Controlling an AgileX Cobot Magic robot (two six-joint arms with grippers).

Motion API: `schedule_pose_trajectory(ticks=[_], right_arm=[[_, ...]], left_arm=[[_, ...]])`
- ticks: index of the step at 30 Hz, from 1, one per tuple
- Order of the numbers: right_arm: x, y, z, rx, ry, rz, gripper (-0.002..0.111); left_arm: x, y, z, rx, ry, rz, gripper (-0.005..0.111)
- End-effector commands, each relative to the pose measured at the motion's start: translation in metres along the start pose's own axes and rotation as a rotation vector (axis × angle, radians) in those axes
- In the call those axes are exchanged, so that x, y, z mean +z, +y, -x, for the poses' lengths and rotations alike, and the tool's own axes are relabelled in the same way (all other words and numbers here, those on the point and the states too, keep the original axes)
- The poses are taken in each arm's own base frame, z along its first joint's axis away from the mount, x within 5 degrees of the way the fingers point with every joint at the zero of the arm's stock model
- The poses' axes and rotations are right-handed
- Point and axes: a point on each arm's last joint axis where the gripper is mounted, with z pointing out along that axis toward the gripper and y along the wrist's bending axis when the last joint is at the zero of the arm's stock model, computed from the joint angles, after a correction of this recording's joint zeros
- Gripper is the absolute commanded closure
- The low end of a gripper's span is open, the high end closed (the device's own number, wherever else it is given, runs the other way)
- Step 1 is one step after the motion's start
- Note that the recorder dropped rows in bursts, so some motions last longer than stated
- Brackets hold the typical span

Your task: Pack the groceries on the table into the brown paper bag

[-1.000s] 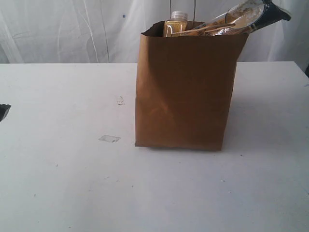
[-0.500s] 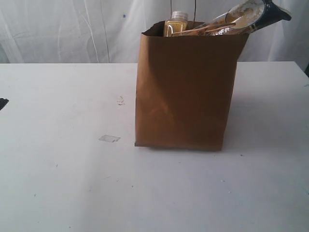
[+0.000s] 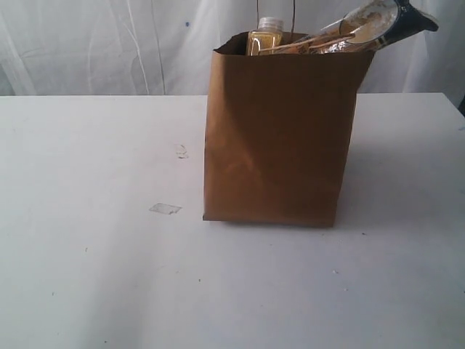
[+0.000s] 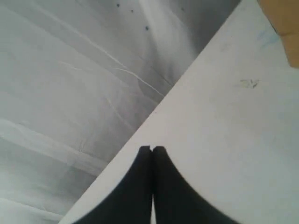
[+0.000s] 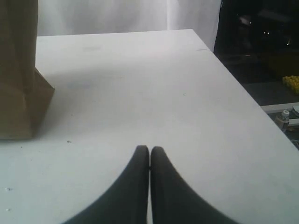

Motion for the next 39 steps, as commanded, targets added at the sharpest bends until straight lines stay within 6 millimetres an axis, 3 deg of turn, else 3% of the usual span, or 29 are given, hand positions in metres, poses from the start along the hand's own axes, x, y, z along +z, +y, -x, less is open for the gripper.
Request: schedule_pose_trajectory(ticks=[1, 13, 20, 22, 24, 28, 32, 39], right_arm=[[0.0, 0.0, -0.001, -0.011, -0.008, -0.001, 0.108], [0.0, 0.0, -0.001, -0.011, -0.008, -0.001, 0.108], [0.0, 0.0, -0.001, -0.004, -0.008, -0.001, 0.108], [0.0, 0.0, -0.001, -0.004, -0.008, -0.001, 0.108], [0.0, 0.0, -0.001, -0.004, -0.008, -0.001, 0.108], [0.0, 0.0, -0.001, -0.004, -0.008, -0.001, 0.108], [0.0, 0.0, -0.001, -0.004, -0.008, -0.001, 0.108], [0.0, 0.0, -0.001, -0.004, -0.008, -0.001, 0.108]], left_arm=[[-0.017, -0.005, -0.004, 0.024, -0.026, 0.057, 0.107], [-0.017, -0.008, -0.006, 0.054, -0.019, 0.045, 0.107], [-0.02, -0.012, -0.018, 0.47, 0.12, -0.032, 0.107], [-0.02, -0.014, -0.019, 0.313, 0.126, -0.046, 0.107], [-0.019, -0.021, -0.024, -0.018, 0.159, -0.065, 0.107], [-0.02, -0.045, -0.054, -0.611, 0.371, -0.068, 0.107], [-0.031, -0.068, -0.091, -0.829, 0.538, 0.094, 0.107], [-0.057, -0.102, -0.119, -1.037, 0.365, 0.309, 0.107]])
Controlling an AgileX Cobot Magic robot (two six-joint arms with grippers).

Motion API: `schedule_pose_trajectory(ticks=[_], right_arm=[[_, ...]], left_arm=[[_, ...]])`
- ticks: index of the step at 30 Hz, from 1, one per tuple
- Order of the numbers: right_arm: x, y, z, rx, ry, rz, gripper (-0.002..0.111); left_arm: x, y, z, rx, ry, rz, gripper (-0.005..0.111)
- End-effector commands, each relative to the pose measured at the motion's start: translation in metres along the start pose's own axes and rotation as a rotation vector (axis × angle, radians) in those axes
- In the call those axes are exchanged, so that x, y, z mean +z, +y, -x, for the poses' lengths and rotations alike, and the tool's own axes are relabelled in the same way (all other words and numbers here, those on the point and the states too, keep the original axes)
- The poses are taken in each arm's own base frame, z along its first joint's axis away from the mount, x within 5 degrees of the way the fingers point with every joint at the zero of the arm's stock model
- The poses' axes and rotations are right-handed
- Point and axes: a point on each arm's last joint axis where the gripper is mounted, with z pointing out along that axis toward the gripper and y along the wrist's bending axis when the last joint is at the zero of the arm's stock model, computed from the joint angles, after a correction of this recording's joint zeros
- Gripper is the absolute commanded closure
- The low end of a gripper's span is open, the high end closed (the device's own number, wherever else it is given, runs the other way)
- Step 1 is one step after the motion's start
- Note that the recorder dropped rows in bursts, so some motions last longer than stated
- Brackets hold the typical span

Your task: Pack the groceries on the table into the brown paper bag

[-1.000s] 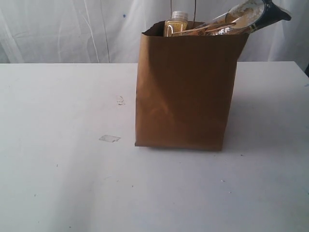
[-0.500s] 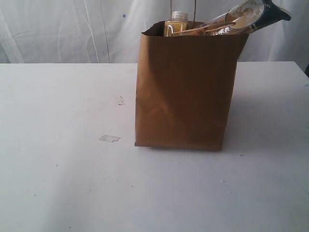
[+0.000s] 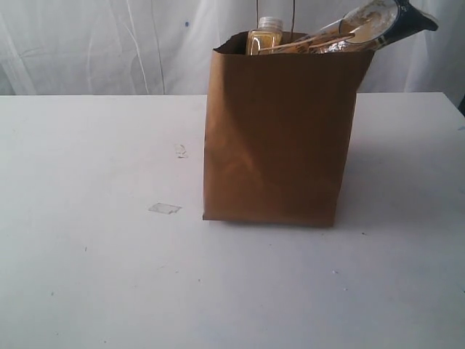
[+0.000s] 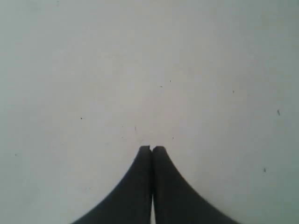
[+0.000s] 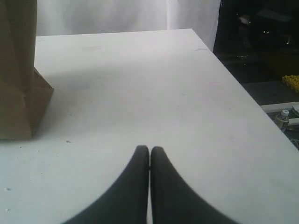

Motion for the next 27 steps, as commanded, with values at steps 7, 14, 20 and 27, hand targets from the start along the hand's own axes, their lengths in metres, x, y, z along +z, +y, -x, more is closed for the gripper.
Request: schedule_pose_trajectory(ticks=[7, 14, 20, 27], right_arm=[[0.0, 0.0, -0.001, -0.004, -0.008, -0.001, 0.108], [0.0, 0.0, -0.001, -0.004, -0.008, -0.001, 0.108], [0.0, 0.0, -0.001, -0.004, -0.008, -0.001, 0.108], [0.0, 0.0, -0.001, -0.002, -0.003, -0.002, 0.108]], left_arm=[[-0.018, 0.005, -0.032, -0.074, -0.138, 0.062, 0.107], [-0.018, 0.006, -0.032, -0.065, -0.142, 0.07, 0.107], [-0.018, 0.006, -0.032, -0.065, -0.142, 0.07, 0.107], [-0.018, 0.006, -0.032, -0.065, -0.142, 0.07, 0.107]])
